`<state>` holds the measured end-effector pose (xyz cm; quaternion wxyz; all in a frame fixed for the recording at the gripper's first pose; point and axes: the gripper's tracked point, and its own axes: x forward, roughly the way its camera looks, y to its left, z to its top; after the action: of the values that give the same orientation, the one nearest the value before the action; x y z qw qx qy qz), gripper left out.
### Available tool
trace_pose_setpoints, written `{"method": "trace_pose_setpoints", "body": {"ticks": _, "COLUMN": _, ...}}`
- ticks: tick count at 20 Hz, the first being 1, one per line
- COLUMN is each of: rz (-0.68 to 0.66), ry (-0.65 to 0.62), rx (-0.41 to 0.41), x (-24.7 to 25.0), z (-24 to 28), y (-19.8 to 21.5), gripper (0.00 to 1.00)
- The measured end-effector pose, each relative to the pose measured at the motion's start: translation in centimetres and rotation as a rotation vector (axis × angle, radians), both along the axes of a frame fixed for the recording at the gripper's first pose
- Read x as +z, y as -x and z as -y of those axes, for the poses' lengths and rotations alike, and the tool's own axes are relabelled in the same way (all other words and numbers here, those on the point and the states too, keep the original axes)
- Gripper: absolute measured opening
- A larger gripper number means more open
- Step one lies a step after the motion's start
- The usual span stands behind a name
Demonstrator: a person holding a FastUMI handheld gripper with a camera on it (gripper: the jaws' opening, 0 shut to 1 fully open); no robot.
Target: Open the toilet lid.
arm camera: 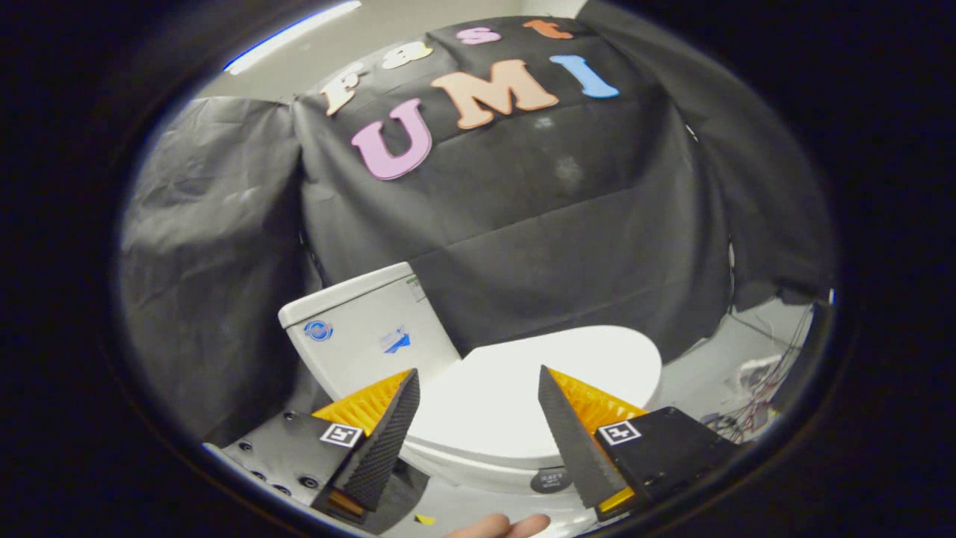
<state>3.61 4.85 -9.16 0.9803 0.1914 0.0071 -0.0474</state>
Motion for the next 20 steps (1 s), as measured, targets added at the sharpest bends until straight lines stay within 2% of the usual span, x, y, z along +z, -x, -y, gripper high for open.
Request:
{"method": "trace_pose_setpoints", "body": {"ticks": 3, "rz": -0.053, "ry": -0.133, "rx": -0.028, "x": -3.7, "z": 0.9, "y": -0.2, "gripper": 0.99}}
{"method": "trace_pose_setpoints", "body": {"ticks": 7, "rz": -0.030, "ry": -0.413, "rx": -0.098, "x": -7.1, "z": 2.6, "y": -0.4, "gripper": 0.98}}
{"method": "trace_pose_setpoints", "body": {"ticks": 8, "rz": -0.045, "ry": -0.455, "rx": -0.123, "x": -8.2, "z": 3.3, "y": -0.3, "gripper": 0.98}}
{"method": "trace_pose_setpoints", "body": {"ticks": 11, "rz": -0.029, "ry": -0.523, "rx": -0.276, "x": -10.1, "z": 6.8, "y": 1.5, "gripper": 0.98}}
{"method": "trace_pose_setpoints", "body": {"ticks": 12, "rz": -0.032, "ry": -0.558, "rx": -0.299, "x": -10.6, "z": 7.3, "y": 2.3, "gripper": 0.98}}
{"method": "trace_pose_setpoints", "body": {"ticks": 14, "rz": -0.047, "ry": -0.651, "rx": -0.307, "x": -12.2, "z": 7.5, "y": 2.6, "gripper": 0.98}}
{"method": "trace_pose_setpoints", "body": {"ticks": 17, "rz": -0.136, "ry": -0.768, "rx": -0.247, "x": -15.4, "z": 5.7, "y": 2.0, "gripper": 0.89}}
{"method": "trace_pose_setpoints", "body": {"ticks": 20, "rz": -0.132, "ry": -0.940, "rx": -0.218, "x": -16.8, "z": 5.0, "y": 1.2, "gripper": 0.78}}
